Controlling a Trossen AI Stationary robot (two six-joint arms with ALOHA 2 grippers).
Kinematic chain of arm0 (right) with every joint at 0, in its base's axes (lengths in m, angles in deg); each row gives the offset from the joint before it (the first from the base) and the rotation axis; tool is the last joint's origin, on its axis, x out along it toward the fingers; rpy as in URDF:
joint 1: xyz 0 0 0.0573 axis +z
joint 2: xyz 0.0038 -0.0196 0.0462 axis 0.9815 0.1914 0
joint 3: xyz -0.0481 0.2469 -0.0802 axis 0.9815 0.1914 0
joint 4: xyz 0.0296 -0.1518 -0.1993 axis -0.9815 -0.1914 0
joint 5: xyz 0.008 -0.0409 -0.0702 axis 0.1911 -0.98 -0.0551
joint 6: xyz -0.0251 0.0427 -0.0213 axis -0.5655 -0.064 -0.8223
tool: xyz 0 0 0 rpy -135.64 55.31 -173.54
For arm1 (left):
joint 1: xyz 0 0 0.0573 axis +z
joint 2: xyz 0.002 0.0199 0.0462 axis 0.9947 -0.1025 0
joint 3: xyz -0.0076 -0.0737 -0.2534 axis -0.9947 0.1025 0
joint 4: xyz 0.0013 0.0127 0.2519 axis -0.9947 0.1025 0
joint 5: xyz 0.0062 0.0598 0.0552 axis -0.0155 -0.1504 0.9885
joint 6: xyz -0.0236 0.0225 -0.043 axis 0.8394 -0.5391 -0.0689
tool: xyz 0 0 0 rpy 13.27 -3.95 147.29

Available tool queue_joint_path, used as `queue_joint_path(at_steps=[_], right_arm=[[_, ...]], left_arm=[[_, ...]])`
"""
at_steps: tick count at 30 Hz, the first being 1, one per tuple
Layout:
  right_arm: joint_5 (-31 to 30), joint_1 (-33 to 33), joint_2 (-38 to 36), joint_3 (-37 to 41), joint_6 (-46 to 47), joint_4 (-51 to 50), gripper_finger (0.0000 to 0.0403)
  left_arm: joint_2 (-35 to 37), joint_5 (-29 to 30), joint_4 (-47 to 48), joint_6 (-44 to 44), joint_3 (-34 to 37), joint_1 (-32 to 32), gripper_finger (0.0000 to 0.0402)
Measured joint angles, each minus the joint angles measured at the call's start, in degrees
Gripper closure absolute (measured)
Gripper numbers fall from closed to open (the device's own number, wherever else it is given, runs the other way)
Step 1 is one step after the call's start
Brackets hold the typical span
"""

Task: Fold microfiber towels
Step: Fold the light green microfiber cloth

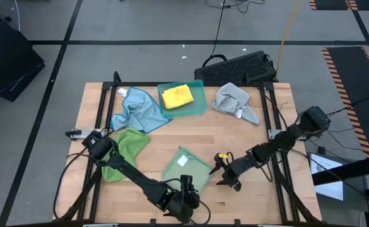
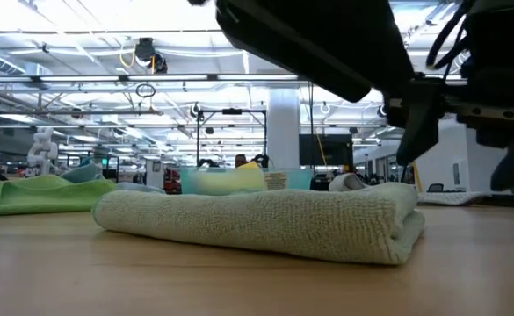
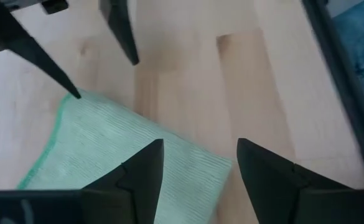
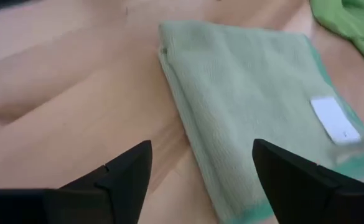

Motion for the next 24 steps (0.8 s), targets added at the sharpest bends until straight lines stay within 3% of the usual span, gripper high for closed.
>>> queue_joint_path(at_steps=[5, 11, 17, 24], right_arm=[[5.0, -2.9, 3.6, 0.0, -2.5, 2.5, 0.0159], [6.6, -5.1, 8.0, 0.0, -1.0, 3.6, 0.0173], [10.1, -7.0, 10.9, -0.1, 2.8, 5.4, 0.0201], [9.4, -7.3, 11.3, -0.1, 8.0, 4.3, 0.0277]], left_arm=[[0.0, 1.3, 0.7, 1.9, 0.0, -0.9, 0.0195], [-0.1, 1.6, 0.0, 4.3, 2.5, -2.2, 0.0195], [-0.2, 2.0, -8.0, 3.3, 7.5, -2.4, 0.0195], [-0.1, 2.3, -22.7, -1.6, 14.0, -1.2, 0.0195]])
